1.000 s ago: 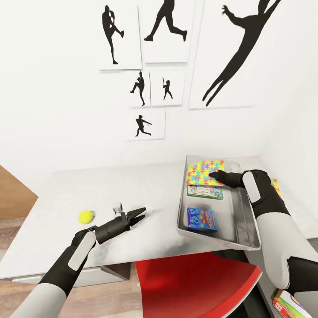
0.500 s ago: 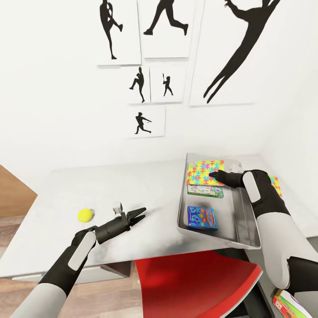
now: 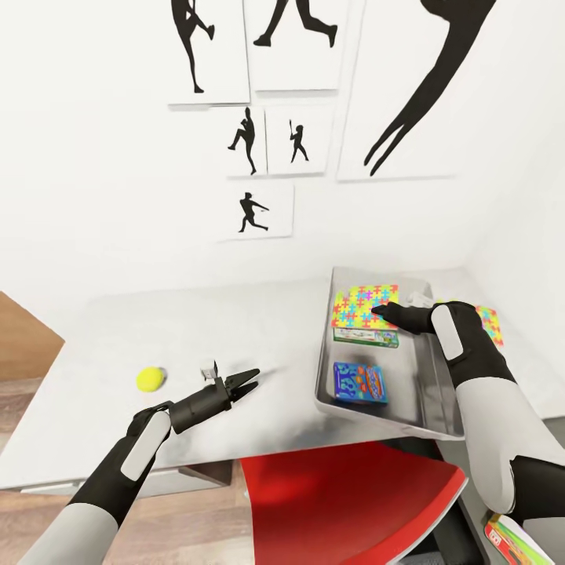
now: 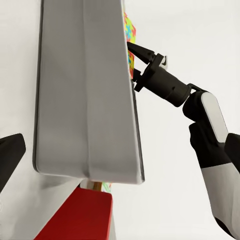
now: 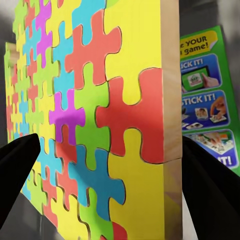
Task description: Put all the toys in the child's room - the three board games (two on the bed and one on the table), the two jigsaw puzzles on the table, and the tennis ball on the table - inside the toy box on the table in the child's room.
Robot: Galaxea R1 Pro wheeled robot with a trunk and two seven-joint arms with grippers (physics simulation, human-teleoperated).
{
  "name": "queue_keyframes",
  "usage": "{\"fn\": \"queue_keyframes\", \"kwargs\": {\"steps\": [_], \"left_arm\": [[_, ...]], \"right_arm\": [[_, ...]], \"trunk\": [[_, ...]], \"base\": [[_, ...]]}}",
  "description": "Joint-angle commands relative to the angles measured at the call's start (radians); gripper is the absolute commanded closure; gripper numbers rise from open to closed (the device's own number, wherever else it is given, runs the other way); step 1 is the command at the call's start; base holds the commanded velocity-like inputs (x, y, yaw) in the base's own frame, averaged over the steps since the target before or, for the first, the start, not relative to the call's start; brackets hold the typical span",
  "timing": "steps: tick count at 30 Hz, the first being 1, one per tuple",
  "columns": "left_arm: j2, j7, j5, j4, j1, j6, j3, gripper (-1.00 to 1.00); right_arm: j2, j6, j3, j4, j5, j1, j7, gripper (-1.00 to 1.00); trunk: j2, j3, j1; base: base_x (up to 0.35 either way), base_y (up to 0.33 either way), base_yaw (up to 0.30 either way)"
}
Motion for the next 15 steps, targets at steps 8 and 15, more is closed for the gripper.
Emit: {"fn": "queue_keyframes", "kwargs": {"steps": [8,15], "left_arm": [[0.001,0.001,0.008,0.000,-0.001,0.006,-0.002,-1.00],[0.002,0.001,0.007,0.000,-0.001,0.006,-0.002,-1.00]], "right_arm": [[0.000,0.005,-0.002,0.000,0.005,-0.001,0.007,1.00],[0.000,0.005,-0.002,0.000,0.005,-0.001,0.007,1.00]], "trunk": [[-0.002,-0.015,0.000],[-0.002,-0.021,0.000]], "base": [[0.000,0.000,0.000],[0.000,0.000,0.000]]}}
